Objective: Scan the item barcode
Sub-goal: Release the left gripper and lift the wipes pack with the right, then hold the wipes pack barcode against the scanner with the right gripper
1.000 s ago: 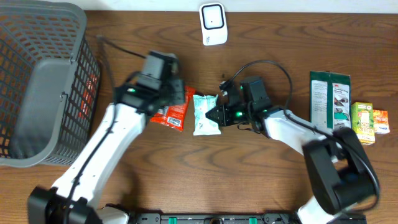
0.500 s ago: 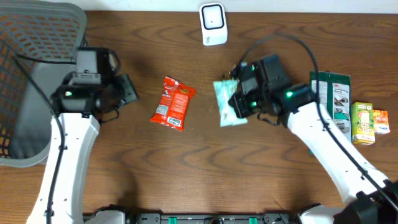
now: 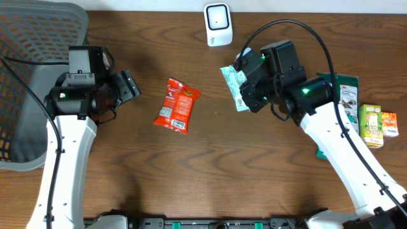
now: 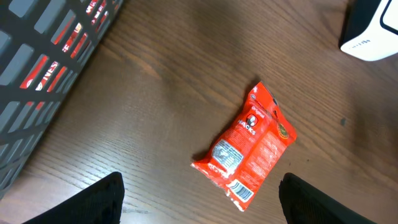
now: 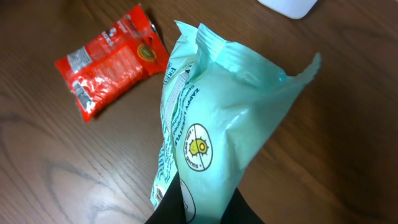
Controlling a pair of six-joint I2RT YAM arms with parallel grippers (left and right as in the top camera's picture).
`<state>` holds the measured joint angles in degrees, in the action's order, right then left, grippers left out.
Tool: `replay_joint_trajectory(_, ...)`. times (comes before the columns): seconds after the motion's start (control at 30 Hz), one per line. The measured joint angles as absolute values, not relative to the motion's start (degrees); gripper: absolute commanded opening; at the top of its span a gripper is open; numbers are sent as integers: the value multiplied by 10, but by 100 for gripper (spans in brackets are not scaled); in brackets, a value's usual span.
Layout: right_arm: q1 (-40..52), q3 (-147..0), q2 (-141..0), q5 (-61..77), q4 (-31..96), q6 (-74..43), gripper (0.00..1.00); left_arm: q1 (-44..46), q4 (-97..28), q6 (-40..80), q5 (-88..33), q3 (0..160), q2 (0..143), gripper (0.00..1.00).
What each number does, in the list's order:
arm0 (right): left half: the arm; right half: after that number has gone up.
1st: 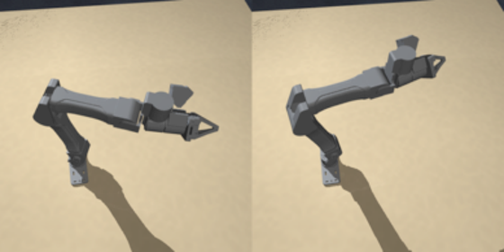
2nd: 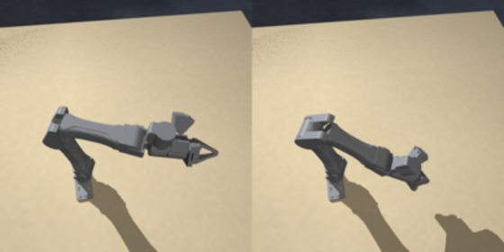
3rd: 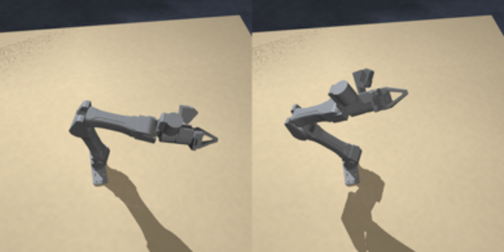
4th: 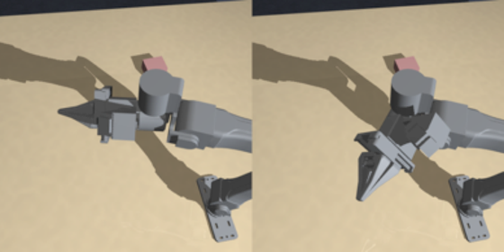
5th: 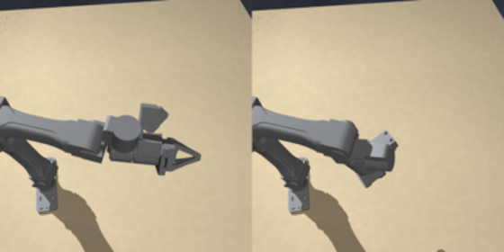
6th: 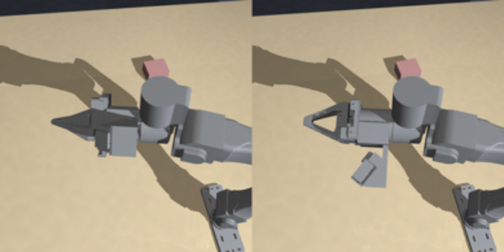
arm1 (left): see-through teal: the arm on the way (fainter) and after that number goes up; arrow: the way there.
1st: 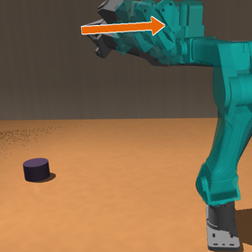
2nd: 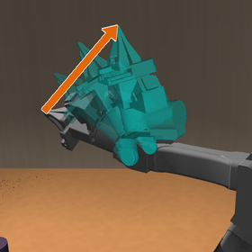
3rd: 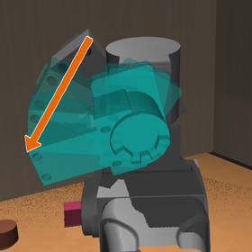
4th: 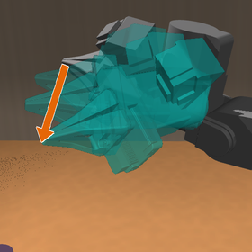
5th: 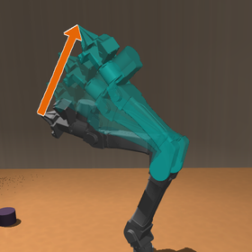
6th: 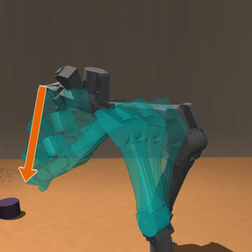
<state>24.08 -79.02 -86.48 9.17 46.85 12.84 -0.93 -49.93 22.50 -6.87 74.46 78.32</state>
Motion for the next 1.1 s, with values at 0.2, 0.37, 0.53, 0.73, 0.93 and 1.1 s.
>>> replay_joint_trajectory(0.2,241,-821,-866,80,502,155,1,-9,-499,225,-69,745,783,81)
replay_joint_trajectory(0.37,241,-968,-898,53,594,183,1,-10,-499,225,-69,745,783,81)
replay_joint_trajectory(0.53,251,-1173,-980,5,726,225,1,-10,-499,225,-69,745,783,81)
replay_joint_trajectory(0.73,299,-1302,-1067,-101,761,300,1,-10,-500,225,-69,745,783,82)
replay_joint_trajectory(0.93,345,-1306,-1120,-195,691,390,1,-10,-499,225,-69,745,783,82)
replay_joint_trajectory(1.1,351,-1308,-1186,-268,601,453,1,-10,-499,225,-69,745,783,82)
